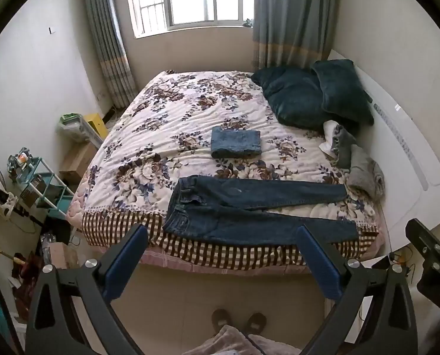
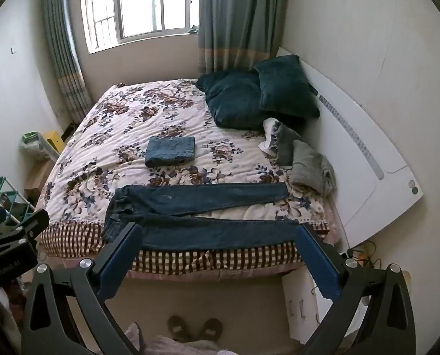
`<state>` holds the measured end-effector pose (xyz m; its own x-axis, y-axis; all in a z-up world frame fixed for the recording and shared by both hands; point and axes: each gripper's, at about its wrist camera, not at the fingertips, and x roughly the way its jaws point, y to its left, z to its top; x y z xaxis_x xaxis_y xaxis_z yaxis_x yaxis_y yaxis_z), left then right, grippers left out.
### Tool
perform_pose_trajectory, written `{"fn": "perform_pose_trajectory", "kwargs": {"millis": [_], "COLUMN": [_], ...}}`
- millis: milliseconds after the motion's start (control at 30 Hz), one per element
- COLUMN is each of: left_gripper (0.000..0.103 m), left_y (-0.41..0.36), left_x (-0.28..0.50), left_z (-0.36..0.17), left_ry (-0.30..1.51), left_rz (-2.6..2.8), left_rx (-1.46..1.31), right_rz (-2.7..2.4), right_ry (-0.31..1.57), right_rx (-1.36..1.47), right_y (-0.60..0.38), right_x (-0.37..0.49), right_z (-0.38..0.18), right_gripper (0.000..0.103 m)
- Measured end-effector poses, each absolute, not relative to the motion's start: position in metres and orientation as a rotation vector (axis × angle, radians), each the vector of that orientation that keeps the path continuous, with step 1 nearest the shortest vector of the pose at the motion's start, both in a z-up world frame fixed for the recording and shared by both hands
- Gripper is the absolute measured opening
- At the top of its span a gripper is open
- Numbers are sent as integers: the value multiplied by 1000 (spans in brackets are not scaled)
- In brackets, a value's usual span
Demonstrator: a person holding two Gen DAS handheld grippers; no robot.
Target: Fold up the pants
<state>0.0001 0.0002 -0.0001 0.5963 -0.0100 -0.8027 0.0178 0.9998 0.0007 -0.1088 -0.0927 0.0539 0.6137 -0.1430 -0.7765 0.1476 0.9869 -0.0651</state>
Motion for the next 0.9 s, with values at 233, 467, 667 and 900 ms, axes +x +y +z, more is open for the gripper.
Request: {"fn": "perform_pose_trajectory", "kwargs": {"millis": [233,467,667,900], "left_gripper": [103,103,103,103], "left_y": [0,1,3,18], "left_x": [5,-2,2,9], "left_z": [-3,3,14,32], "left_ry": [931,907,896,890], "left_rz": [-21,-5,-1,4], "left_rx": [28,22,30,36], "right_rz": [-157,-151,-134,-131], "right_ry": [880,871,866,861], "right_rx": [21,21,30,34], "right_y": [-95,-83,-99,-98], "right_x": [-111,-114,-108,-107], "right_z": [55,58,63,66], "right_gripper": [103,103,103,103]}}
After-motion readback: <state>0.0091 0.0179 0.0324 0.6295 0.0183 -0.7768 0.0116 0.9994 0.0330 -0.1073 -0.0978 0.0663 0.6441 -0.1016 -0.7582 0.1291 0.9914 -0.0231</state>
